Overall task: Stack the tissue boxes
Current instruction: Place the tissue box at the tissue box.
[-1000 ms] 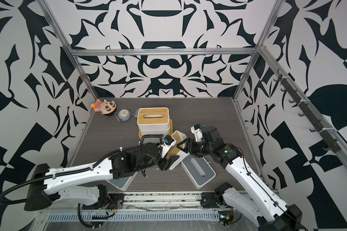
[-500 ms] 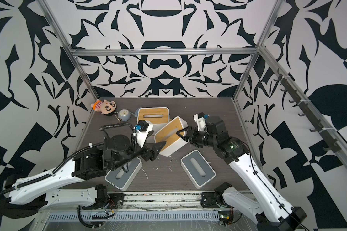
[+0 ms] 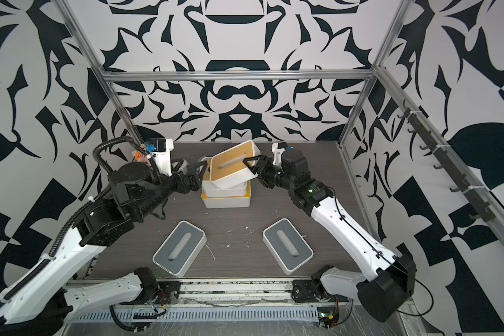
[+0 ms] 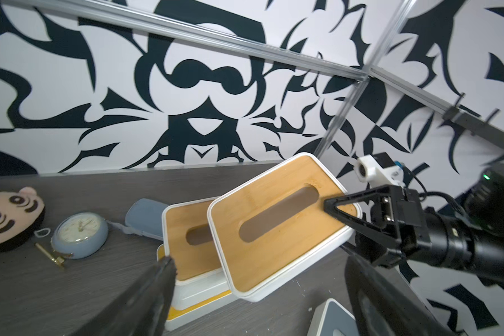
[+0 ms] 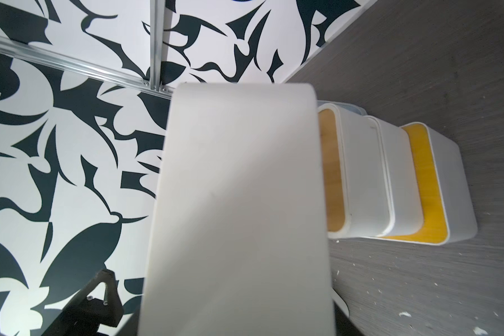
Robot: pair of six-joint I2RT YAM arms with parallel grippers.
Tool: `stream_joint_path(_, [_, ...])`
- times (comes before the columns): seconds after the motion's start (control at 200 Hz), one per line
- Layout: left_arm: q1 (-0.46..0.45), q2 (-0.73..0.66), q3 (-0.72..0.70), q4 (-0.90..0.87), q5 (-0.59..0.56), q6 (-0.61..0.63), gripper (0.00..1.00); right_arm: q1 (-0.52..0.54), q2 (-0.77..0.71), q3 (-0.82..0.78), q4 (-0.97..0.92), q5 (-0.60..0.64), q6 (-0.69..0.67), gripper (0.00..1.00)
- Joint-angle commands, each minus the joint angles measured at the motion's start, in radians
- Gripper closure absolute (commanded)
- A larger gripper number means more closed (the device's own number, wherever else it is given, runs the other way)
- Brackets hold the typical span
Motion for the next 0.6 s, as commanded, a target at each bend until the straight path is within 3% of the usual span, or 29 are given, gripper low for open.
stream_joint_path(0.0, [0.099, 0.033, 0.03, -0.041, 0.118, -0.104, 0.04, 0.027, 0.029, 0.081, 0.239, 0.076, 0.052, 0.65])
stream_joint_path(0.32, [0.405, 0.105, -0.007, 0.029, 0.39, -0.291, 0.02, 0.075, 0.165, 0.133, 0.367, 0.173, 0.072, 0.66])
stream_joint_path(0.595, [0.507, 0.189, -0.032, 0.059, 0.505, -0.385, 0.02, 0.08, 0.214, 0.129, 0.387, 0.193, 0.079, 0.66])
